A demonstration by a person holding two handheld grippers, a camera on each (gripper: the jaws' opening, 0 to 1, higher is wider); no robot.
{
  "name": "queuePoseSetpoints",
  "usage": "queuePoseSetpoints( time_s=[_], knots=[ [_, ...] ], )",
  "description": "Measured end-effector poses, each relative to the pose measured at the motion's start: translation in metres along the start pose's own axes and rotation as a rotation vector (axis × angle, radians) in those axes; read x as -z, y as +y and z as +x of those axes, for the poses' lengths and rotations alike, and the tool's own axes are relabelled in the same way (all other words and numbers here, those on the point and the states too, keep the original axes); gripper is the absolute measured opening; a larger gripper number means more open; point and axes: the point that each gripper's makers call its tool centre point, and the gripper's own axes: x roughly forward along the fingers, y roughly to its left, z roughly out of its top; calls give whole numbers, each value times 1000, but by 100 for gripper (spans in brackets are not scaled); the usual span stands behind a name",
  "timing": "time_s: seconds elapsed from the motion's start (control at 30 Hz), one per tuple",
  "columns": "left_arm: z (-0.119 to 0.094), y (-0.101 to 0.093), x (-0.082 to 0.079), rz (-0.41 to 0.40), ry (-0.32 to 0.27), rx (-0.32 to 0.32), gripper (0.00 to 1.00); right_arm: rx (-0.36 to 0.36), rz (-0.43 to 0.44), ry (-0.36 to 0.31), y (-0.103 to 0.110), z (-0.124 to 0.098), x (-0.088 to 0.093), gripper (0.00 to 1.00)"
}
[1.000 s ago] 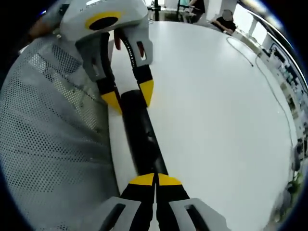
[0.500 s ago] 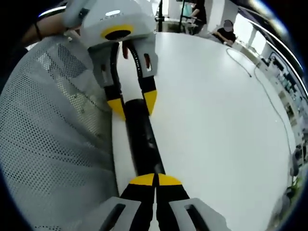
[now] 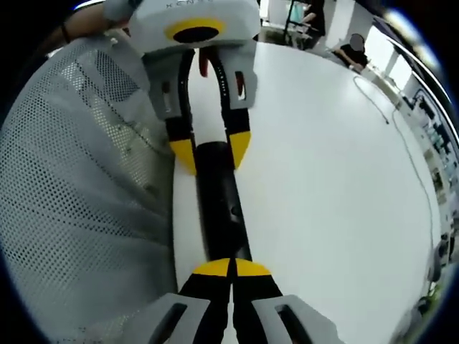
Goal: Press the specified remote control buttons in sequence, fully releasing each button before pressing the next.
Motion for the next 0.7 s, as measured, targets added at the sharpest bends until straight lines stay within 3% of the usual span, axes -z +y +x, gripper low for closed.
queuePoseSetpoints(
  time_s=[0.1, 0.2, 0.37, 0.47, 0.57, 0.7],
  knots=[
    [0, 0, 0, 0, -5, 1, 25, 3, -22, 12, 1, 0, 1, 0],
    [0, 0, 0, 3, -2, 1, 25, -6, 42, -10, -1, -1, 1, 0],
    [0, 0, 0, 5, 1, 0, 25, -10, 72, -44, -1, -2, 1, 0],
    [0, 0, 0, 1, 1, 0, 25, 31, 121, -90, -1, -3, 0, 0],
    [-1, 0, 0, -3, -1, -1, 25, 100, 102, -145, 1, -3, 1, 0],
    [-1, 0, 0, -4, -2, -3, 25, 88, 72, -109, 2, -4, 0, 0]
  ],
)
